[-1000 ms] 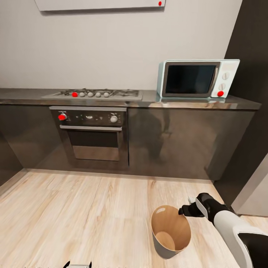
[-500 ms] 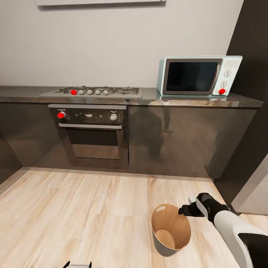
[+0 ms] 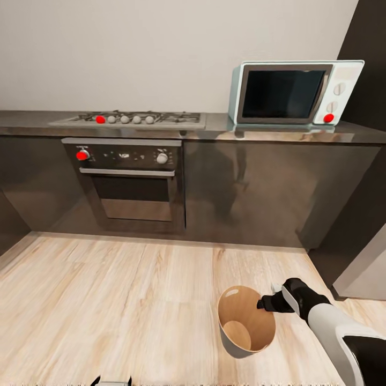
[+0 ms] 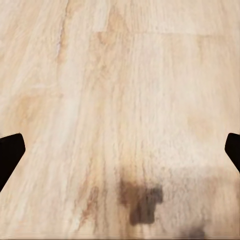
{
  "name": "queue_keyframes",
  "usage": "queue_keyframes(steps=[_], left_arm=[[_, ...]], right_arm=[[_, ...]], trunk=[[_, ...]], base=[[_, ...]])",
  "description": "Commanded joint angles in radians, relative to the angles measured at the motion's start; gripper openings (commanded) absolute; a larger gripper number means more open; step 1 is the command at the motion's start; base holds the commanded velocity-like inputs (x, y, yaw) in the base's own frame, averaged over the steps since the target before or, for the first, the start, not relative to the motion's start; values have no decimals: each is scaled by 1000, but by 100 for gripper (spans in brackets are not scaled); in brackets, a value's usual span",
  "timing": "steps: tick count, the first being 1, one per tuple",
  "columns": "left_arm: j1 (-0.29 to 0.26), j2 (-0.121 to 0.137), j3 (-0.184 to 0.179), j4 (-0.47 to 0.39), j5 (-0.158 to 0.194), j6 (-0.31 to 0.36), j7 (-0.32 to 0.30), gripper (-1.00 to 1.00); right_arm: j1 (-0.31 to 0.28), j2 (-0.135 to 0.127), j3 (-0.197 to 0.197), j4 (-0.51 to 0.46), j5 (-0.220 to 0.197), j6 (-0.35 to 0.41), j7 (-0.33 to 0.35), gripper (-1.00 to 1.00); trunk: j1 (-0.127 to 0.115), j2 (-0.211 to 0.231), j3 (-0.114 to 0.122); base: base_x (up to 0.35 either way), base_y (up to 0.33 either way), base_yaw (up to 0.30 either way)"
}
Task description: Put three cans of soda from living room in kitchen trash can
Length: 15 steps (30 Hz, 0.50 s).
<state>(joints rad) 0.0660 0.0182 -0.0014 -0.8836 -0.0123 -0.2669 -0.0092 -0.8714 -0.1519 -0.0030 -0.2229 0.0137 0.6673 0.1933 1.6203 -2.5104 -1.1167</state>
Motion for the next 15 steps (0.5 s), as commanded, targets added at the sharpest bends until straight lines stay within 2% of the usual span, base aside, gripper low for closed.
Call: queue_keyframes(steps=[1,5,13,15], left_arm=[[0,0,0,0,0,0,0,100],[0,0,0,0,0,0,0,100],[0,0,0,0,0,0,0,100],[0,0,0,0,0,0,0,100]], right_arm=[[0,0,0,0,0,0,0,100],[0,0,0,0,0,-1,0,100],[5,0,0,-1,1,-1,0,100],[7,0,1,-1,1,-2,0,100]], trunk=[[0,0,-4],[2,-1,-19],[2,-1,-19],[3,-2,-27]], base=[[0,0,0],[0,0,0],[0,0,0],[0,0,0]])
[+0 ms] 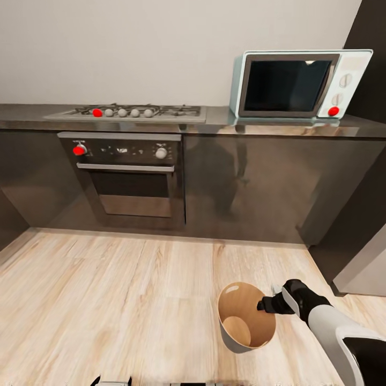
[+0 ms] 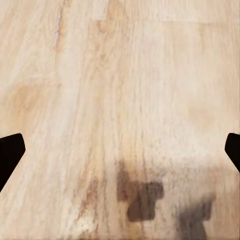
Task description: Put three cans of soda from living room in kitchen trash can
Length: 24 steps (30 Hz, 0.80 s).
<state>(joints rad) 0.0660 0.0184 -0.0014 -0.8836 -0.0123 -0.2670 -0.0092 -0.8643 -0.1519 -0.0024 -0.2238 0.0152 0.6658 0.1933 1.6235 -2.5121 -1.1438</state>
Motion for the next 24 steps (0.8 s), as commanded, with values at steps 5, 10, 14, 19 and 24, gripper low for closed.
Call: queue_keyframes(steps=[5,10,14,19,24], left_arm=[[0,0,0,0,0,0,0,100],[0,0,0,0,0,0,0,100],[0,0,0,-1,0,0,0,100],[0,0,0,0,0,0,0,100],[0,0,0,0,0,0,0,100]], right_arm=[[3,0,0,0,0,0,0,100],[4,0,1,0,0,0,0,100],[5,0,1,0,1,0,0,100],[5,-1,1,0,1,0,0,100],[5,-1,1,-1,2,0,0,100]], trunk=[[2,-1,-19],[3,-1,-23],[3,-1,-23],[3,-1,-23],[3,-2,-27]], base=[[0,0,0],[0,0,0],[0,0,0],[0,0,0],[0,0,0]])
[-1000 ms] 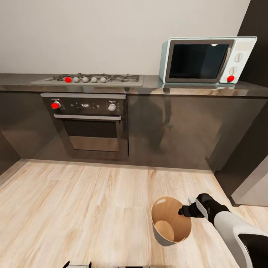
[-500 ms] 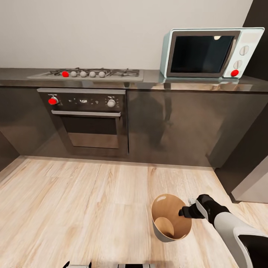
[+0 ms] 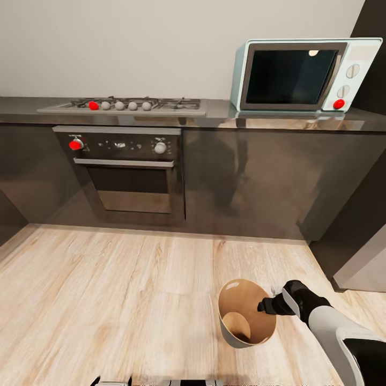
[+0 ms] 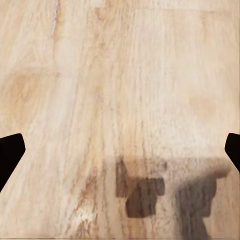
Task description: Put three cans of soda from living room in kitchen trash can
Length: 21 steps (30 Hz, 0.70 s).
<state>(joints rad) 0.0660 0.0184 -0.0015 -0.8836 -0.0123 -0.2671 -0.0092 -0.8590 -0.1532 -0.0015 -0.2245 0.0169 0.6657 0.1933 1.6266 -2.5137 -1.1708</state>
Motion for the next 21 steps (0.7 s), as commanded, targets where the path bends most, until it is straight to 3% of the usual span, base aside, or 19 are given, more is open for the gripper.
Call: queue_keyframes(steps=[1,6,21], left_arm=[[0,0,0,0,0,0,0,100],[0,0,0,0,0,0,0,100],[0,0,0,0,0,0,0,100]], right_arm=[[0,0,0,0,0,0,0,100],[0,1,0,0,0,0,0,100],[0,1,0,-1,0,0,0,100]], trunk=[[0,0,-4],[3,-1,-23],[3,-1,-23]], base=[[0,0,0],[0,0,0],[0,0,0]])
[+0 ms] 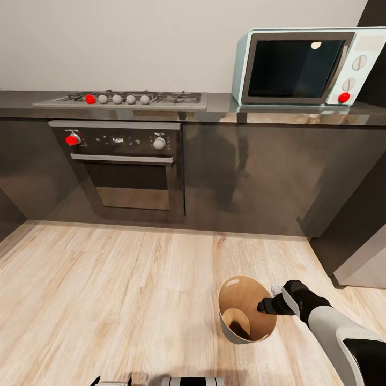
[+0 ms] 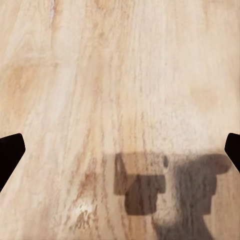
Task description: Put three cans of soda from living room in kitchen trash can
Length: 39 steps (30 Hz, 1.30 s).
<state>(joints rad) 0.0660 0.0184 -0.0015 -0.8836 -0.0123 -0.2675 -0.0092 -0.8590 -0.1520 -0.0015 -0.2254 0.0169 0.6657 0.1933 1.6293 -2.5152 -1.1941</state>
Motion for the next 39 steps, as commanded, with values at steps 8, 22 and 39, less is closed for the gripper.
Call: queue_keyframes(steps=[8,22,39], left_arm=[[0,0,0,0,0,0,0,100],[0,0,1,0,1,-1,0,100],[0,0,0,-2,0,2,4,100]], right_arm=[[0,-1,0,0,0,0,0,-100],[5,-4,-1,0,0,0,1,-100],[29,-7,-2,0,0,-3,0,-100]], trunk=[[0,0,0],[0,0,0],[-5,3,43]], base=[[0,0,0],[0,0,0],[0,0,0]])
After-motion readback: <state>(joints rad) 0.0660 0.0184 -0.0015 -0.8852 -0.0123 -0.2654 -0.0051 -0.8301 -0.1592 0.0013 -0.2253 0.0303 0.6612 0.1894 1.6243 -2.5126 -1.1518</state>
